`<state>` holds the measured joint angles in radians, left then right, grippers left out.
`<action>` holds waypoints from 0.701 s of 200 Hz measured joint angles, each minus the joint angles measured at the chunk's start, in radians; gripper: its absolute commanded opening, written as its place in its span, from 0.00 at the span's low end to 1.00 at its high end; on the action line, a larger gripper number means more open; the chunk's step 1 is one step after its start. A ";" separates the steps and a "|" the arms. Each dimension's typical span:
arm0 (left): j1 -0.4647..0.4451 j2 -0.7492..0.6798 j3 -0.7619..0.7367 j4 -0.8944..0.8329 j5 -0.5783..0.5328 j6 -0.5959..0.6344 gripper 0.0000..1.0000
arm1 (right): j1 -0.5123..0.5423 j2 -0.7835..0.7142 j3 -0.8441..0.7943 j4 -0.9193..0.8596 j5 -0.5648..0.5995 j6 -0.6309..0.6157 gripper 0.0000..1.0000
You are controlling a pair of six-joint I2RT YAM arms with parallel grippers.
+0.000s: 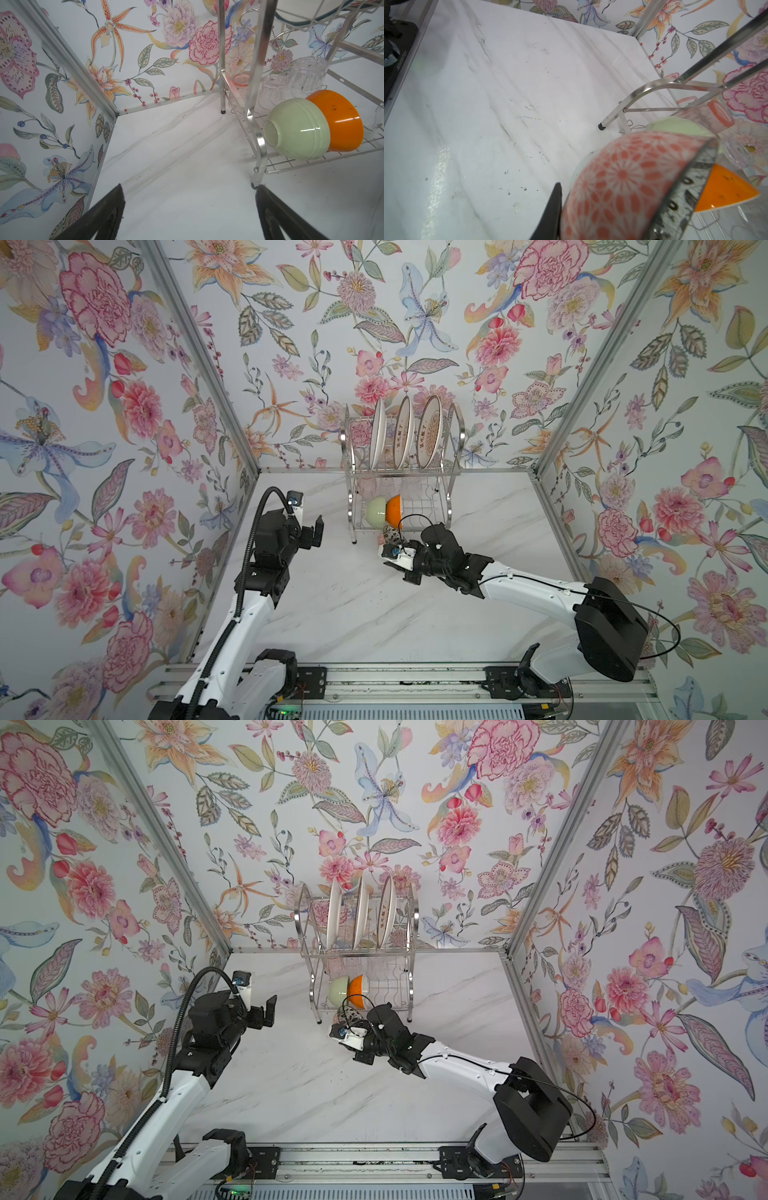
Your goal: Unload the mixed dishes from the dish rack
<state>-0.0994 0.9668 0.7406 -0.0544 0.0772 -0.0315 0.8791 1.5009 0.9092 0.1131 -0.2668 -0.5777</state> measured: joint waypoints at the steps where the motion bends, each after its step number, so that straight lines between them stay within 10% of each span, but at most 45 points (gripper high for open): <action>1: 0.002 0.002 0.000 -0.001 0.001 0.000 0.99 | 0.001 0.002 0.001 -0.003 0.000 -0.002 0.00; 140: 0.175 0.038 -0.072 0.093 0.076 -0.057 0.99 | 0.164 0.322 0.277 -0.232 0.100 -0.206 0.00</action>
<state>0.0753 1.0046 0.6689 0.0387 0.1532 -0.0883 1.0431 1.8229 1.1862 -0.1192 -0.1669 -0.7841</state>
